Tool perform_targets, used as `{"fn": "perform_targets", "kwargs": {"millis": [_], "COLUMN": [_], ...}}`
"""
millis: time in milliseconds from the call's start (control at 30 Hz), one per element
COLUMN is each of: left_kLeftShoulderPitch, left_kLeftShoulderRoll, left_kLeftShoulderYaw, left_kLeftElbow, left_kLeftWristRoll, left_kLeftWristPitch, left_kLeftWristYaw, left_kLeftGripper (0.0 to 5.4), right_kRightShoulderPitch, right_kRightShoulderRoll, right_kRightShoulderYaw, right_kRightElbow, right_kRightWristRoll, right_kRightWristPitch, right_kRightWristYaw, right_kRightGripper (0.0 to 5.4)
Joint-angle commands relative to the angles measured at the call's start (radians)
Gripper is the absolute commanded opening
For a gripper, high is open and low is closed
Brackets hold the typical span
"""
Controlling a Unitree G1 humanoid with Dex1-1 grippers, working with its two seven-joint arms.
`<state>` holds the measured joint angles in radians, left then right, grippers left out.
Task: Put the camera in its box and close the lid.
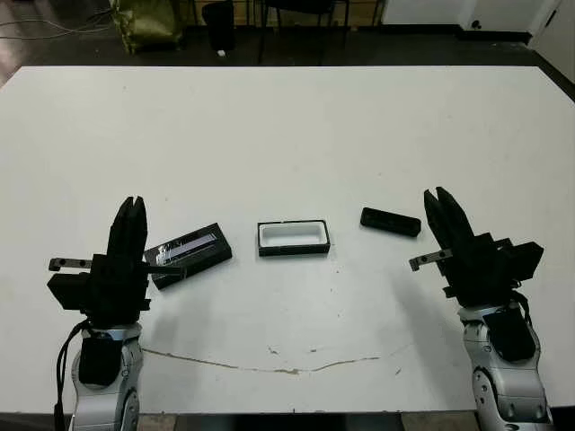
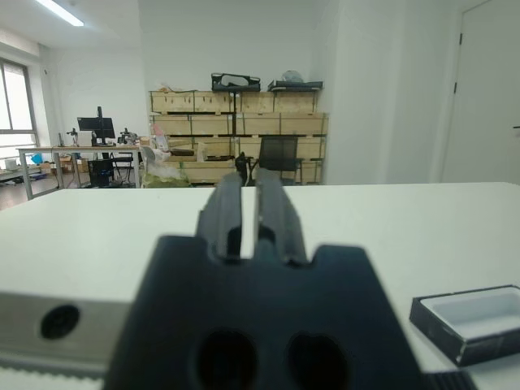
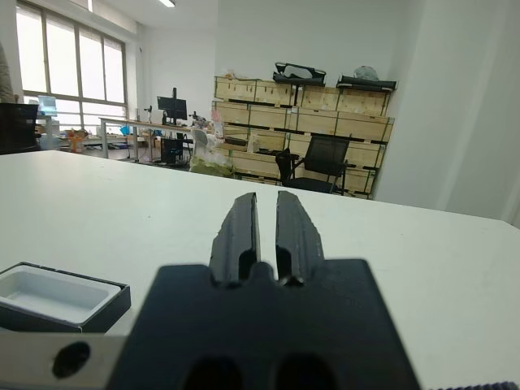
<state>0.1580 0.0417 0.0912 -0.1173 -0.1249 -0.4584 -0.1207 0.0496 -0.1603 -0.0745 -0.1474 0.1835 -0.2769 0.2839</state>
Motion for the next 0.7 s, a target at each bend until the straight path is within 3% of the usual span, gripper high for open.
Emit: {"fn": "perform_targets", "kwargs": {"millis": [33, 467, 700], "left_kLeftShoulderPitch": [0.012, 0.016, 0.022], "left_kLeftShoulderRoll": [0.002, 0.001, -0.005], "left_kLeftShoulderYaw": [0.003, 0.005, -0.009], "left_kLeftElbow": [0.014, 0.018, 0.014], "left_kLeftWristRoll": [0.008, -0.007, 0.001], "left_kLeftWristPitch": [0.004, -0.001, 0.006], "left_kLeftWristYaw": [0.004, -0.004, -0.001], "left_kLeftGripper": [0.00, 0.00, 0.00], "right_kRightShoulderPitch": [0.009, 0.006, -0.052], "right_kRightShoulderRoll": [-0.005, -0.022, -0.121], "right_kRightShoulderYaw": [-0.001, -0.001, -0.041], "right_kRightElbow": [0.011, -0.002, -0.010], "right_kRightWristRoll": [0.001, 0.023, 0.035], "right_kRightWristPitch": [0.014, 0.072, 0.138], "right_kRightWristYaw": [0.002, 0.024, 0.080], "right_kRightGripper": [0.01, 0.01, 0.01]}}
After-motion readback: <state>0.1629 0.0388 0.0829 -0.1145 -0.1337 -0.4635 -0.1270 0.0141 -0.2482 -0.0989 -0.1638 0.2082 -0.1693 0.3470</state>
